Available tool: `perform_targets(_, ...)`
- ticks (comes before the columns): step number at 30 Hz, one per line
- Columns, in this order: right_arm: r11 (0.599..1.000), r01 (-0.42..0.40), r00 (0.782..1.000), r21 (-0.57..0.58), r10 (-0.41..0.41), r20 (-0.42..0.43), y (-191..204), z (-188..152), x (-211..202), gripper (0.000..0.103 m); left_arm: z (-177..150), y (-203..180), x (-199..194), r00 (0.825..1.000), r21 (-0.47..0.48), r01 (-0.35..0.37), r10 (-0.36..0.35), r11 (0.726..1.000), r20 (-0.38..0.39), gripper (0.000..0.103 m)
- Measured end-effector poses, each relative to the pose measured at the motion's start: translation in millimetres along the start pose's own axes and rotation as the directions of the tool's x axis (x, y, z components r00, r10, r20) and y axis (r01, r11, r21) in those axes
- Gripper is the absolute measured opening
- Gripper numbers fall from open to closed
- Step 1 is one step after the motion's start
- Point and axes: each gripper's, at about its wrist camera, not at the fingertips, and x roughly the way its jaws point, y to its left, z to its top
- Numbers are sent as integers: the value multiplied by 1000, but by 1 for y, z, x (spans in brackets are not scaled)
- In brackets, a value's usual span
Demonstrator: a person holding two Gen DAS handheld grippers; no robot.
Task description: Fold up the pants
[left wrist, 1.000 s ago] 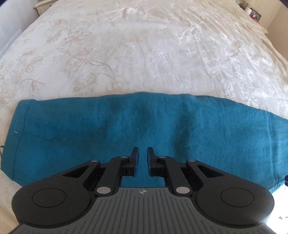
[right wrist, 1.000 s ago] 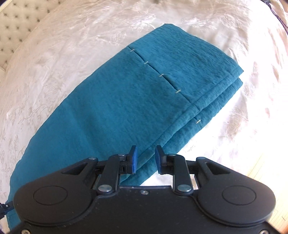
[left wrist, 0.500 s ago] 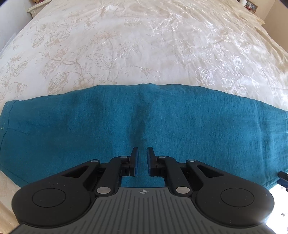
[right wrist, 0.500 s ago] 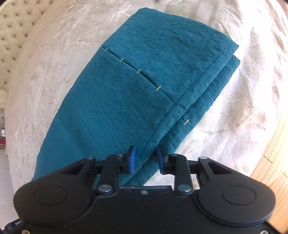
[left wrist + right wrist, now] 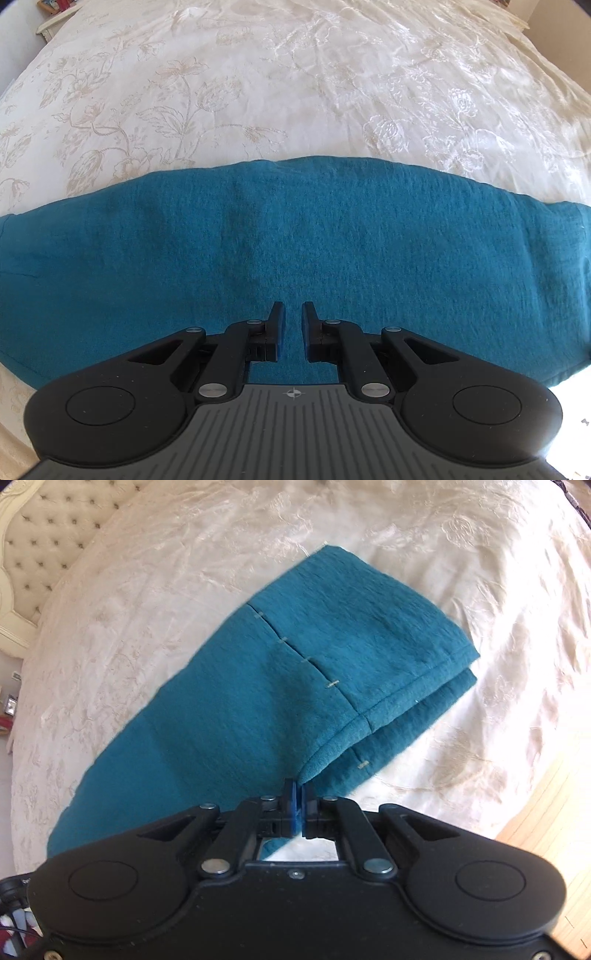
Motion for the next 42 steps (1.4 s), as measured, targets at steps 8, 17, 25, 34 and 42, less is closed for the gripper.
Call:
perform_targets(8,997,-70,996,-11,70,-49,-10,15,3,28,-15,-4,38,990,-66,-52,42,996,-137,11)
perform_targets(17,988,4,1000,157,-1,-20,-69,56,8,43,-11,-2,35,987,-133,-126,111,983,-114,11)
perform_targets(25,997,-56,995,50,60,-74,-40,43,13,10,-9,11,14,987,-193,-148,132,970,-92,11)
perform_targets(34,996,89,992,7,-88,-92,-29,53,-5,44,19,58,12,990,-222,-137,128,965,-56,11)
perform_targets(42,927,23,999,-375,-37,-29,82,54,-24,46,0,93,51,984,-250,-123,86,960,-153,11)
